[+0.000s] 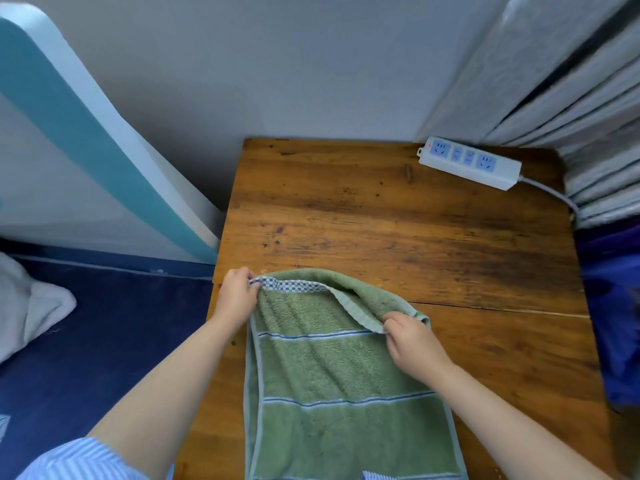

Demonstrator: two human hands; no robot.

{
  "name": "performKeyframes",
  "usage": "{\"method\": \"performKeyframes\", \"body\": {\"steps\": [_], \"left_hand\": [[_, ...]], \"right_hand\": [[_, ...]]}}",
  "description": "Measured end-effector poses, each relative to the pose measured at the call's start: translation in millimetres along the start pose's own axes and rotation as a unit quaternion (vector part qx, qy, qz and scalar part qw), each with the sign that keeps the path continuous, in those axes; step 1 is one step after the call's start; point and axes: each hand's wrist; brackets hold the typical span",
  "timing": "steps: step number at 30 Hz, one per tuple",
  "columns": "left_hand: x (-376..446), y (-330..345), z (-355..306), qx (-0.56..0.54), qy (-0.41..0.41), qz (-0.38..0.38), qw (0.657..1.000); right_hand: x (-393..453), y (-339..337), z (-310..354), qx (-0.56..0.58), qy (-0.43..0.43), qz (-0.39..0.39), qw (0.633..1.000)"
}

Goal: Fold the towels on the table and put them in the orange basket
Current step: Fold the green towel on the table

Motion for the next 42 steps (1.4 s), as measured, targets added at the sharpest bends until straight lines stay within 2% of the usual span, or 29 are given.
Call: {"method": "performKeyframes", "body": {"steps": [3,7,10,14,17,18,20,23,25,27,31,33,35,38,40,42], "left_hand": [[10,4,-3,-0.037,-0.084,0.011,0.996],[12,5,-4,-0.116,-0.103,0.027,0.987],[7,1,-3,-0.206,-0.099,0.032,0.973],[-1,-5,1,-0.253,-0.076,0.057,0.963],[-3,-9,-1,-0.281,-0.072,0.060,0.955],[-3,-10,-2,-0.294,-0.079,0.058,0.951],[-3,-11,-2,-0.296,-0.090,0.058,0.949],[-2,-14,-8,-0.189,-0.060,0.043,0.979],[0,-15,-14,-0.098,0.000,0.020,0.995],[0,-16,-22,-0.066,0.057,0.017,0.996],[1,-12,-34,-0.056,0.120,0.100,0.986],[3,-12,-42,0.035,0.134,0.157,0.978],[6,-10,-52,0.153,0.147,0.176,0.961],[9,-8,-66,0.287,0.184,0.150,0.928],[13,-5,-71,0.324,0.222,0.115,0.912],[18,-4,-67,0.324,0.230,0.089,0.913]], "right_hand": [[5,0,-6,0.088,0.100,0.003,0.991],[16,-8,-11,0.196,0.224,-0.049,0.953],[29,-16,-14,0.211,0.287,0.022,0.934],[40,-25,-10,0.134,0.308,0.131,0.933],[49,-30,-7,0.155,0.316,0.197,0.915],[51,-33,-6,0.170,0.317,0.209,0.909],[54,-42,-4,0.162,0.300,0.191,0.921],[52,-61,-2,0.077,0.242,0.130,0.958],[47,-73,-1,-0.003,0.196,0.105,0.975],[38,-83,-1,-0.053,0.121,0.097,0.987],[9,-82,2,-0.125,-0.070,0.068,0.987],[-3,-68,3,-0.129,-0.118,0.082,0.981],[-12,-48,1,-0.144,-0.108,0.146,0.973],[-24,-26,-4,-0.153,-0.077,0.198,0.965],[-38,-15,-4,-0.153,-0.083,0.154,0.973],[-49,-7,-5,-0.145,-0.078,0.122,0.979]]}}
Point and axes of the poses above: each hand's wrist, its own x-axis towards the middle knuckle, its own y-axis out of the palm, z = x × y, and after that the axes turned 1 degree about z, right-handed
